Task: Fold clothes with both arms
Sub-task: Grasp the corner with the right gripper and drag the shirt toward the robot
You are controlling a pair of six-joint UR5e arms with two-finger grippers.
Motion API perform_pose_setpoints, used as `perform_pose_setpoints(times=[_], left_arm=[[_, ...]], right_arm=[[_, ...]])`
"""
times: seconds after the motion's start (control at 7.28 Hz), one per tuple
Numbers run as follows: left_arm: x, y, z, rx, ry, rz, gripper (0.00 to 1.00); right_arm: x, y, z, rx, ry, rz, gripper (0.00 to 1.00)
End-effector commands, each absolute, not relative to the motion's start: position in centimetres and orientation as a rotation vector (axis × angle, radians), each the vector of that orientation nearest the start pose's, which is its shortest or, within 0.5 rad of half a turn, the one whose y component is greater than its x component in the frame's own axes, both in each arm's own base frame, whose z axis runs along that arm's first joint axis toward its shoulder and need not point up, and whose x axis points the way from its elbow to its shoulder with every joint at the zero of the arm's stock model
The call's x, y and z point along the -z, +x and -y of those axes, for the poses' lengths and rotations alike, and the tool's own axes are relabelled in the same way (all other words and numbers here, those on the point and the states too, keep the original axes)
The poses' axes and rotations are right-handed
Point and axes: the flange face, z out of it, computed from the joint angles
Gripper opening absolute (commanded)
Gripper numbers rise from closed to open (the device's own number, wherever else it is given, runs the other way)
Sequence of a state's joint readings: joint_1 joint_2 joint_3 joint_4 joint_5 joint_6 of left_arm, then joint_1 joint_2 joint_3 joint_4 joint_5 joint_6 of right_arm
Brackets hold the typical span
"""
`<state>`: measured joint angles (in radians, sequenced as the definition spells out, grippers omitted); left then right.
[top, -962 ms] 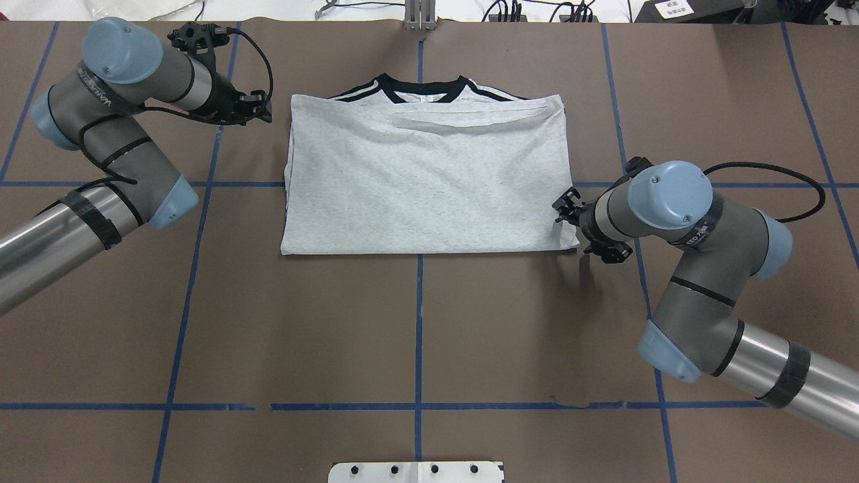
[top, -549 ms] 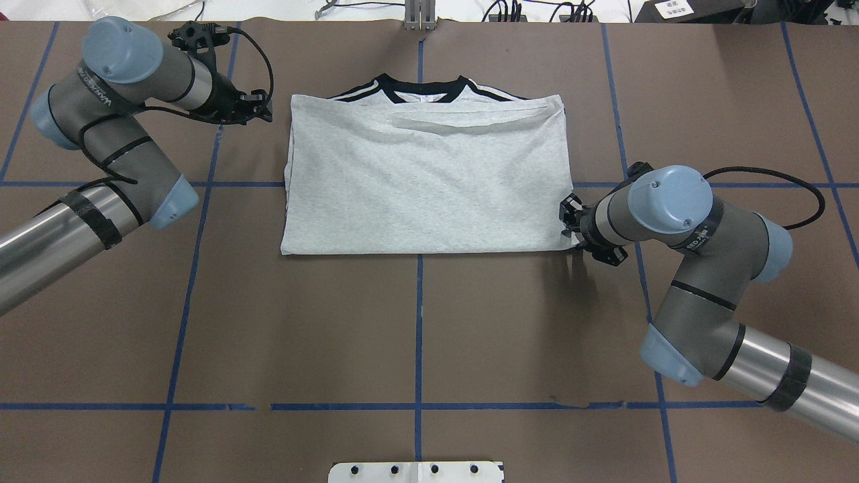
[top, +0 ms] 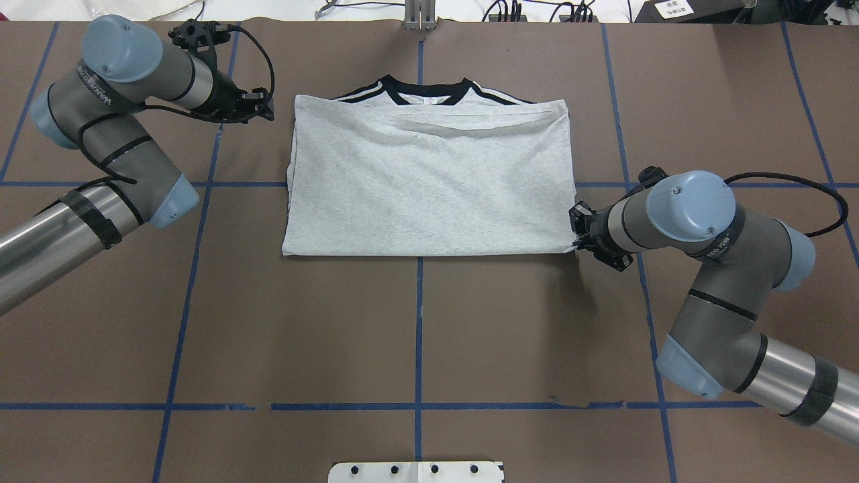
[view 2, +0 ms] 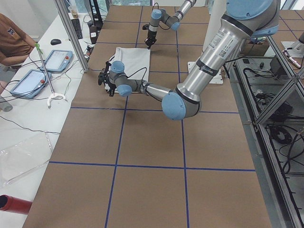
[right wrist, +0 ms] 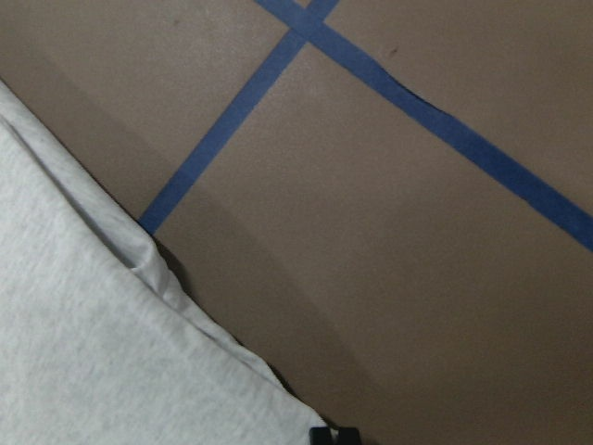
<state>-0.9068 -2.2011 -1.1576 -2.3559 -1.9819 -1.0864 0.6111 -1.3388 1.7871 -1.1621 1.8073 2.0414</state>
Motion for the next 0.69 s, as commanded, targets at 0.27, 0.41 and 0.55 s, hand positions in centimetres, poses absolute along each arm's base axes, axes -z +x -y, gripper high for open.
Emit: perform_pose_setpoints(times=[0.27,0.41,0.55], left_arm=[[-34.6,37.1,59.8,0.149,0.266,-1.124,0.58],[-32.5,37.5,57.8,0.168,0.215,-1.181,0.62],[-31.6,39.1,54.0,0.174,0.146,-1.223,0.62]], right_arm=[[-37.3,-38.5,28.5,-0.744,-0.299,0.916,0.00],[-36.8,-39.0,23.5,-0.701,-0.396,0.887,0.00],[-35.6,-40.0,19.2,-0.630,-0.473,0.875,0.00]])
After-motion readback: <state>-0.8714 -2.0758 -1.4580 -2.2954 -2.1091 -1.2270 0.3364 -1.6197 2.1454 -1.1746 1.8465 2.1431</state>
